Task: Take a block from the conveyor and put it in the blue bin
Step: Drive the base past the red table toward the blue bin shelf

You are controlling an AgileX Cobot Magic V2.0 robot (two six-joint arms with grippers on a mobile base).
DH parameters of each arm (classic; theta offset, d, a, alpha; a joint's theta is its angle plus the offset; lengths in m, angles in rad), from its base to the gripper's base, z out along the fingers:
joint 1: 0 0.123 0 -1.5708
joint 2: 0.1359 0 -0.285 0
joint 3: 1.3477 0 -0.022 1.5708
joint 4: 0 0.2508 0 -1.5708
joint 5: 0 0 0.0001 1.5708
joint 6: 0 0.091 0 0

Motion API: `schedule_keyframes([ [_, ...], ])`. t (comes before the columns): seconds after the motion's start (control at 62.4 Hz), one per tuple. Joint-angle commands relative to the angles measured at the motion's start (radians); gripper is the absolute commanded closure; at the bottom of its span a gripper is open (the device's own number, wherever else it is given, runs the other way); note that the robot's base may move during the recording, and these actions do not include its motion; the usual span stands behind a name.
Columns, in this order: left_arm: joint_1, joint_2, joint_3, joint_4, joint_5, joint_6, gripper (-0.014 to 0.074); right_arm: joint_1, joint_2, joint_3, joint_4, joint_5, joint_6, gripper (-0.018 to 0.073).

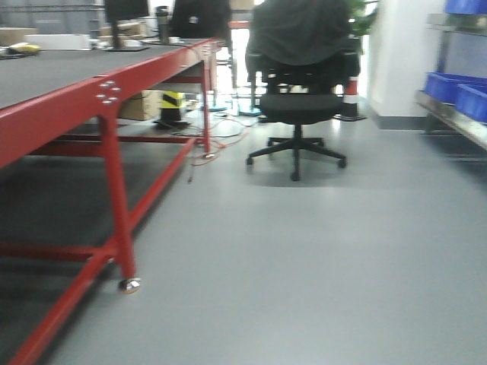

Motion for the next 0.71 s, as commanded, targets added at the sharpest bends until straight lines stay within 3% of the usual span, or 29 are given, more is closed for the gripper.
schedule_keyframes([
  [0.0, 0.001, -0.002, -0.006, -0.006, -0.014, -0.005, 0.0708, 0.002, -0.006, 0.0, -0.008, -0.02, -0.002, 0.0721],
  [0.689, 0.001, -0.002, -0.006, -0.006, -0.014, -0.005, 0.0708, 0.002, -0.006, 0.0, -0.008, -0.02, -0.002, 0.0721],
])
